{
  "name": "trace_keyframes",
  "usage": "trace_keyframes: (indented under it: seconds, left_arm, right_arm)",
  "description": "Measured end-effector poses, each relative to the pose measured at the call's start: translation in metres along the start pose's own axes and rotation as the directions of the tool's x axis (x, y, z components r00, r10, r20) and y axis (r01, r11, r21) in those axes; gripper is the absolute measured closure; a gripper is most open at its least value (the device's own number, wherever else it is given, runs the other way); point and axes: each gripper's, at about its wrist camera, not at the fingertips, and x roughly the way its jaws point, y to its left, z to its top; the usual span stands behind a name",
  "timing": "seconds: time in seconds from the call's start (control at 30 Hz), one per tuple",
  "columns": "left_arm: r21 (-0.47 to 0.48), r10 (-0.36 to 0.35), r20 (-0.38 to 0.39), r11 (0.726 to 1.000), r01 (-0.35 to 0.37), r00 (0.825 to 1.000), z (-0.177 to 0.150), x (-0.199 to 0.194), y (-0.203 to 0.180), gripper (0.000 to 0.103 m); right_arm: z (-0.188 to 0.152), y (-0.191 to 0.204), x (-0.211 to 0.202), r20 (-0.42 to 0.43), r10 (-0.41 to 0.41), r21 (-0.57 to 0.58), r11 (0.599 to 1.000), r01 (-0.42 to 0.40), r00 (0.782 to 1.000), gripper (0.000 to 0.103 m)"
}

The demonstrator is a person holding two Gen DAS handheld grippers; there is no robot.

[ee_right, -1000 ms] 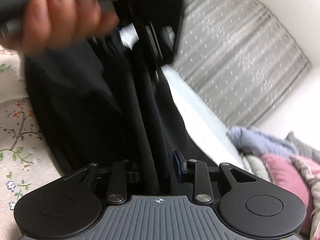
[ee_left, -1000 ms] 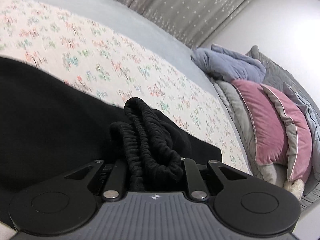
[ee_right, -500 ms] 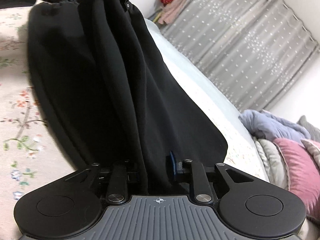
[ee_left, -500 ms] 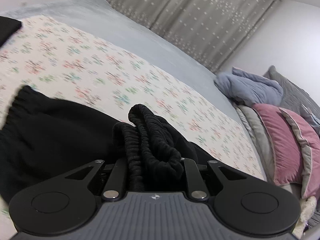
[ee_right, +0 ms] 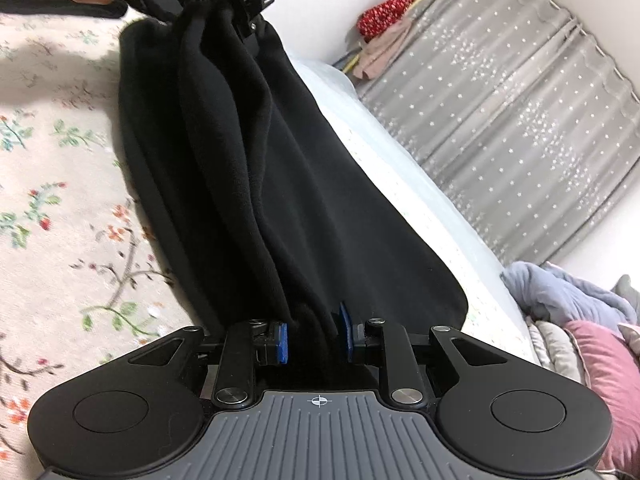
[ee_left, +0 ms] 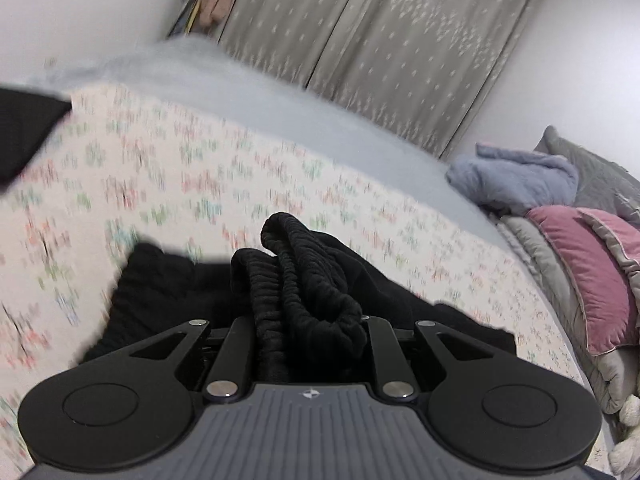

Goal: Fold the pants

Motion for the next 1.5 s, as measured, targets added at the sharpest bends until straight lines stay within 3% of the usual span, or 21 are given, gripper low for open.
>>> trace_keyframes:
  seconds: [0.13, 0.27, 0.4, 0.57, 0.73, 0.93, 1.03, 1.07, 1.1, 1.2, 1.27, 1.4, 1.43, 1.5]
  left_arm:
    - [0.014, 0.006, 0.012, 1.000, -0.007, 1.000, 0.013, 0.002, 0.010, 0.075]
    - [0.023, 0.060, -0.071, 0.998, -0.059, 0.996, 0.004, 0.019, 0.016, 0.074]
    - [0.054, 0.080, -0.088, 0.996, -0.075, 0.993, -0.006, 0.021, 0.019, 0.073]
    - [0.187, 0.144, -0.087, 0.974, -0.126, 0.986, -0.014, 0.025, 0.010, 0.070]
    - [0.138, 0.137, -0.118, 0.983, -0.120, 0.983, -0.010, 0.020, 0.015, 0.066]
    - [0.229, 0.187, -0.112, 0.961, -0.158, 0.976, -0.014, 0.014, 0.006, 0.055]
    - [0.206, 0.187, -0.125, 0.966, -0.158, 0.974, -0.007, 0.001, 0.010, 0.042]
    - [0.187, 0.193, -0.112, 0.968, -0.170, 0.975, -0.004, -0.006, 0.012, 0.023]
    - [0.175, 0.217, -0.078, 0.964, -0.201, 0.973, -0.002, -0.016, 0.014, 0.008]
    - [0.145, 0.246, -0.005, 0.959, -0.242, 0.969, 0.001, -0.036, 0.020, 0.006]
    - [0.080, 0.208, 0.011, 0.975, -0.209, 0.978, 0.002, -0.043, 0.023, 0.009]
    - [0.075, 0.068, 0.042, 0.995, -0.071, 0.997, -0.006, -0.042, -0.008, 0.010]
    - [0.098, 0.041, 0.037, 0.994, -0.044, 0.998, -0.010, -0.037, -0.019, 0.010]
    - [0.168, 0.021, 0.029, 0.985, -0.025, 0.999, -0.021, -0.026, -0.045, 0.010]
  right_arm:
    - [0.006, 0.001, 0.002, 0.034, 0.013, -0.003, 1.000, -0.013, 0.999, 0.082]
    - [0.005, 0.004, 0.016, 0.029, 0.022, -0.026, 0.999, -0.021, 0.999, 0.082]
    - [0.001, -0.002, 0.016, 0.013, 0.038, -0.028, 0.999, -0.037, 0.999, 0.086]
    - [0.003, -0.017, 0.022, -0.015, 0.079, 0.014, 0.997, -0.078, 0.997, 0.087]
    - [0.003, -0.020, 0.028, -0.017, 0.076, -0.016, 0.997, -0.076, 0.997, 0.087]
    - [0.001, -0.037, 0.029, -0.070, 0.107, -0.046, 0.993, -0.110, 0.992, 0.087]
    - [-0.003, -0.047, 0.026, -0.103, 0.153, -0.073, 0.984, -0.161, 0.983, 0.081]
    - [-0.004, -0.051, 0.024, -0.110, 0.175, -0.082, 0.980, -0.184, 0.978, 0.081]
    - [-0.004, -0.059, 0.021, -0.121, 0.219, -0.069, 0.971, -0.228, 0.968, 0.077]
    - [-0.005, -0.109, 0.011, -0.070, 0.419, 0.130, 0.903, -0.409, 0.905, 0.065]
    - [-0.006, -0.146, 0.005, 0.021, 0.469, 0.257, 0.851, -0.458, 0.883, 0.065]
    - [-0.014, -0.202, 0.012, 0.139, 0.423, 0.477, 0.764, -0.435, 0.895, 0.065]
    - [-0.018, -0.209, 0.020, 0.133, 0.410, 0.526, 0.743, -0.415, 0.902, 0.065]
    - [-0.025, -0.213, 0.037, 0.077, 0.370, 0.578, 0.740, -0.344, 0.926, 0.066]
